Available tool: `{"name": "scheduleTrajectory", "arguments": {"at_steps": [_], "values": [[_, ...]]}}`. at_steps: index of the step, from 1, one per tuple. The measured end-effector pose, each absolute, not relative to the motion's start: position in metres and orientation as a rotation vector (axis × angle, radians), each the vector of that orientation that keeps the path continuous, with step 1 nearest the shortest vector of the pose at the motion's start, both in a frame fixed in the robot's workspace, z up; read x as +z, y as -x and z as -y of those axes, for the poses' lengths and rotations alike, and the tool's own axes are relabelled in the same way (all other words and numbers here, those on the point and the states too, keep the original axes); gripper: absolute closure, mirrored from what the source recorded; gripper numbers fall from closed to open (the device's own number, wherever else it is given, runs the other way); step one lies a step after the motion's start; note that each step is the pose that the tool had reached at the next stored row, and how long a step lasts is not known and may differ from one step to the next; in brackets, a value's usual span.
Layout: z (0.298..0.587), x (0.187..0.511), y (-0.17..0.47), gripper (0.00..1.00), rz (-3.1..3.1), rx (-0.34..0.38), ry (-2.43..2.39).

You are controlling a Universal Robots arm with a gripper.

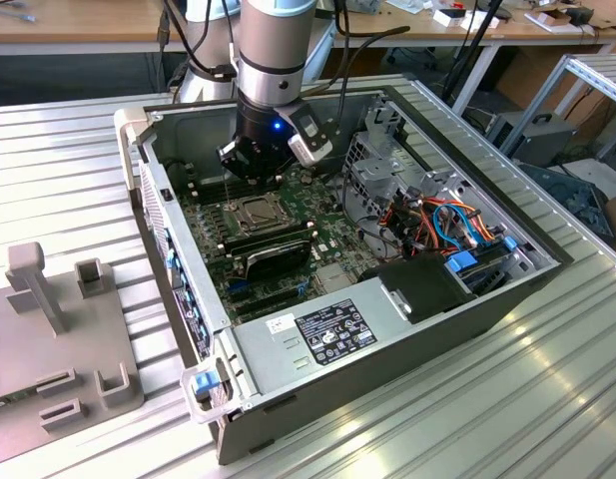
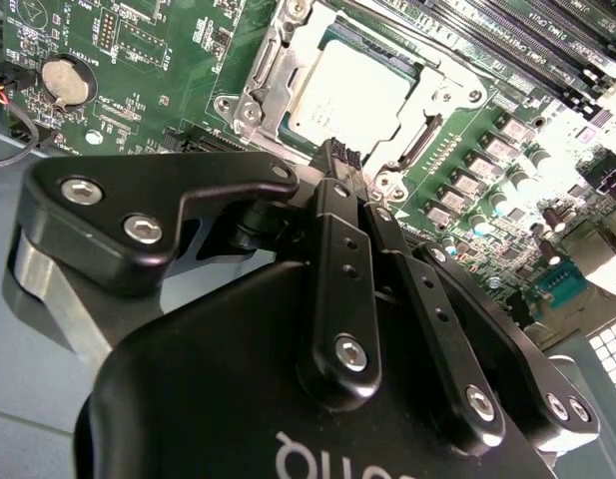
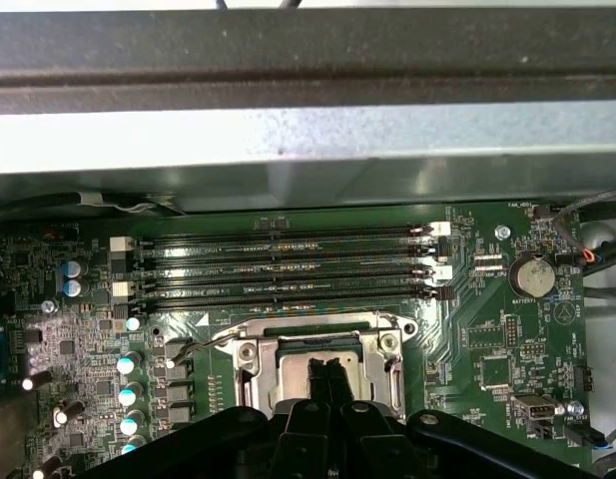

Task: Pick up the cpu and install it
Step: 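Install the first cpu locking lever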

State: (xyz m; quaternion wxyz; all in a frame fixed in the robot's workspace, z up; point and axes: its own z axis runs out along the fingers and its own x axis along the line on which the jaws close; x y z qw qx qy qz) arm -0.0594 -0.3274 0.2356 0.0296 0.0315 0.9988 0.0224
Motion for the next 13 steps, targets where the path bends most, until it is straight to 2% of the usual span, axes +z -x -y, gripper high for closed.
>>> {"name": "scheduleTrajectory", "arguments": {"at_steps": [13], "values": [[0.330, 0.241, 0.085, 0.89, -3.080, 0.070, -0.062]]}}
